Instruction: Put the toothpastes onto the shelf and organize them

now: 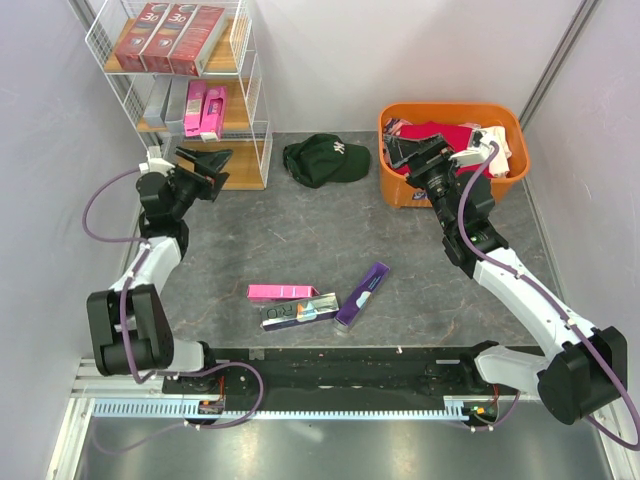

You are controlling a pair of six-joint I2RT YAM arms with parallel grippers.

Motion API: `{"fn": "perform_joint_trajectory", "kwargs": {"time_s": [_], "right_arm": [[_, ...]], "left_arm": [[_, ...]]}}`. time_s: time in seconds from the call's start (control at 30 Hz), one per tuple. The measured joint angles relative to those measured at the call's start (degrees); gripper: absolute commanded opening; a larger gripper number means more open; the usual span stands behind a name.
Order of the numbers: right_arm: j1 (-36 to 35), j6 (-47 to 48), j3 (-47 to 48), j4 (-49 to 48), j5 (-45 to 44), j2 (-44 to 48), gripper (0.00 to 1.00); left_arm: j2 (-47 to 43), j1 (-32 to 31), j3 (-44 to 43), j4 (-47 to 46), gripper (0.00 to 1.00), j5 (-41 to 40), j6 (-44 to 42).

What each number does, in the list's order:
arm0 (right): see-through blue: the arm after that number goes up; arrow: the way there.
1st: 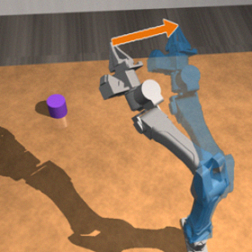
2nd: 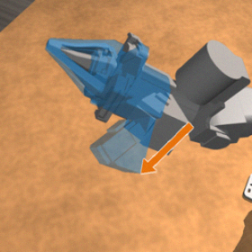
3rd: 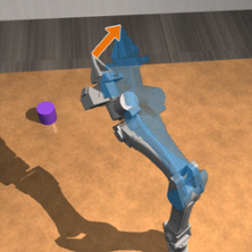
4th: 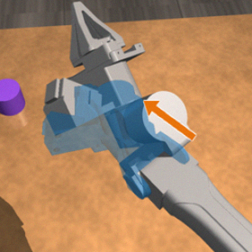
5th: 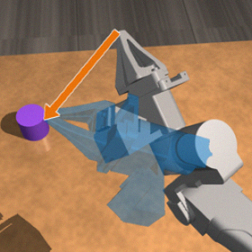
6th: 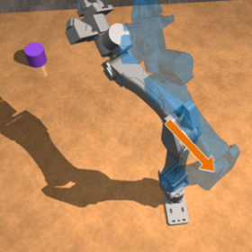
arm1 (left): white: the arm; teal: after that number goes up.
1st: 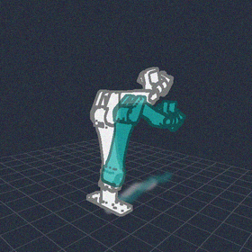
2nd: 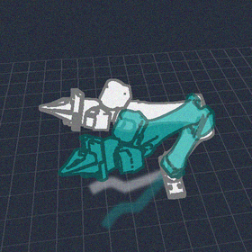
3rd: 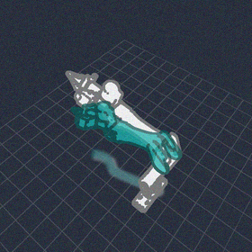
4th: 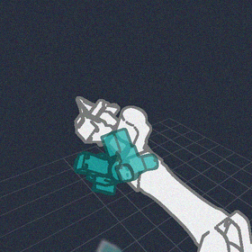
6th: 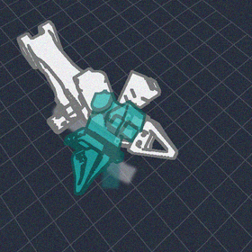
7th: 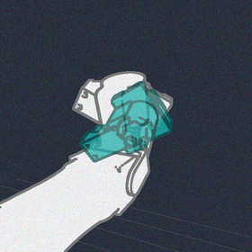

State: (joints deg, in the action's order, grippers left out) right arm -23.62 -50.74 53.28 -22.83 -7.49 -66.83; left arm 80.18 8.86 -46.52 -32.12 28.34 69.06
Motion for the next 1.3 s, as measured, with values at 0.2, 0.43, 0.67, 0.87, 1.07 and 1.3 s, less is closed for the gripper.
{"fn": "perform_joint_trajectory", "kwargs": {"time_s": [0.2,0.43,0.67,0.87,1.07,1.3], "right_arm": [[0.00,0.37,-0.15,0.94,1.57,-0.07,0.98],[-0.02,3.65,0.98,4.17,7.10,-3.87,0.98],[-1.77,11.93,15.34,17.57,17.92,-20.52,0.98],[-12.13,24.02,32.98,34.40,19.30,-34.67,0.98],[-25.14,35.95,40.70,47.25,19.08,-41.59,0.98],[-37.51,48.22,42.53,56.46,14.21,-46.34,0.98]], "left_arm": [[-5.86,-0.31,0.11,12.11,1.00,4.87,-10.19],[-11.72,-0.85,0.42,28.00,1.00,5.46,-21.05],[-12.17,-0.85,-2.40,42.93,1.00,4.76,-30.29],[-9.75,-0.85,-4.96,47.54,1.00,4.66,-34.58],[-6.16,-0.83,-4.98,50.49,1.00,4.72,-36.28],[-3.93,-0.28,-4.96,51.98,1.00,4.68,-36.83]]}}
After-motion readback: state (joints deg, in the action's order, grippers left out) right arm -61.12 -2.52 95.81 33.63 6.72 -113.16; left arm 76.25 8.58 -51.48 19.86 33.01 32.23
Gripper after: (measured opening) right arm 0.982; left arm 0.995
